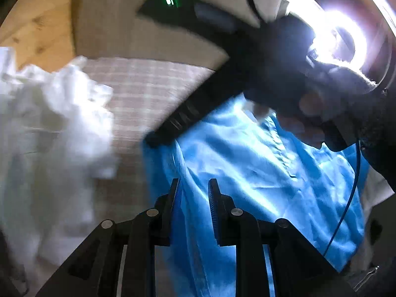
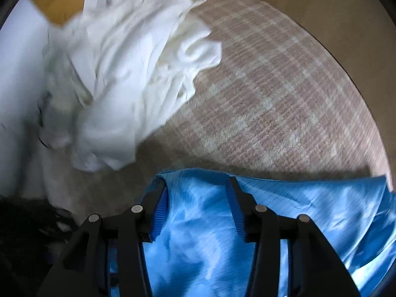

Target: Fold clothes

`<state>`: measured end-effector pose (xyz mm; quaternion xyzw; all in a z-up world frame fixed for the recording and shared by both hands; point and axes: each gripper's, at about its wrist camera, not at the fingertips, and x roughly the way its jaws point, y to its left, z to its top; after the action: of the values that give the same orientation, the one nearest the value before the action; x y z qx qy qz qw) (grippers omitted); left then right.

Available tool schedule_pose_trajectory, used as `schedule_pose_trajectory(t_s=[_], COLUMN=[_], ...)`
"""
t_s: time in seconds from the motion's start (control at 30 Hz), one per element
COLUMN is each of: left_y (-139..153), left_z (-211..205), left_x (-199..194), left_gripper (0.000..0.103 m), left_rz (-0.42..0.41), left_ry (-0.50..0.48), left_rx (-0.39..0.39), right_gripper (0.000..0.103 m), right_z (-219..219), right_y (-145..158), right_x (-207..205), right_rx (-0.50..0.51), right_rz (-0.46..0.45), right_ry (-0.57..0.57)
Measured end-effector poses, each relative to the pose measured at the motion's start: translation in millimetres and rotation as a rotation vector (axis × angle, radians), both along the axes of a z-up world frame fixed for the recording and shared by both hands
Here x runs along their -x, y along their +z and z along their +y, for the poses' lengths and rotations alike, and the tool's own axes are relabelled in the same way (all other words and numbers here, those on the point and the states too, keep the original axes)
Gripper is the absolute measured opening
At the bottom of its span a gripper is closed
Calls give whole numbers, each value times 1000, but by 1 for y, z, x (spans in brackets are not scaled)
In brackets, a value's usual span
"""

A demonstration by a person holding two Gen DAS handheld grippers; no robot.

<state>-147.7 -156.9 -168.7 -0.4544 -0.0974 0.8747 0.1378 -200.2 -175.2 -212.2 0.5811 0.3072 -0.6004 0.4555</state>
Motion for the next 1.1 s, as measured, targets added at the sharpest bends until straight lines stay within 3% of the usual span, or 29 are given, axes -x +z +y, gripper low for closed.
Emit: schedule_pose_trajectory(t_s=[0.1,0.17,0.27,0.33,0.37,0.43,0.57,0.67,0.77,0.9,1.1], left_y=[10,7,-22,-45,-52,-43,-18,-31,-41,-4,35], left_z=[0,8,17,5,-2,-13,-3,-2,-15,-44,-74], left_x=[-4,3,26,38,42,40,47,58,61,19,-114], left_gripper=[20,22,23,16,10,10,24,24,18,18,21], left_rz=[24,23,-44,-125,-152,-118,-5,-42,-98,-38,-9], left_ry=[-49,-90,-72,-2,33,71,12,1,20,70,163], left_rx=[-100,-102,49,178,209,175,159,181,184,180,173], right_gripper=[49,54,54,53,53,51,50,50,49,49,49], right_z=[2,8,17,47,58,68,101,118,126,130,149], right_y=[20,38,67,78,71,48,4,-27,-33,-12,58], right_x=[-10,-6,12,35,44,54,77,88,106,91,-7], right_rx=[10,33,114,201,209,198,158,115,132,176,366], right_rz=[14,19,-25,-78,-80,-67,-44,27,79,70,4], right_ry=[60,64,14,-112,-177,-297,-458,-507,-576,-566,-362])
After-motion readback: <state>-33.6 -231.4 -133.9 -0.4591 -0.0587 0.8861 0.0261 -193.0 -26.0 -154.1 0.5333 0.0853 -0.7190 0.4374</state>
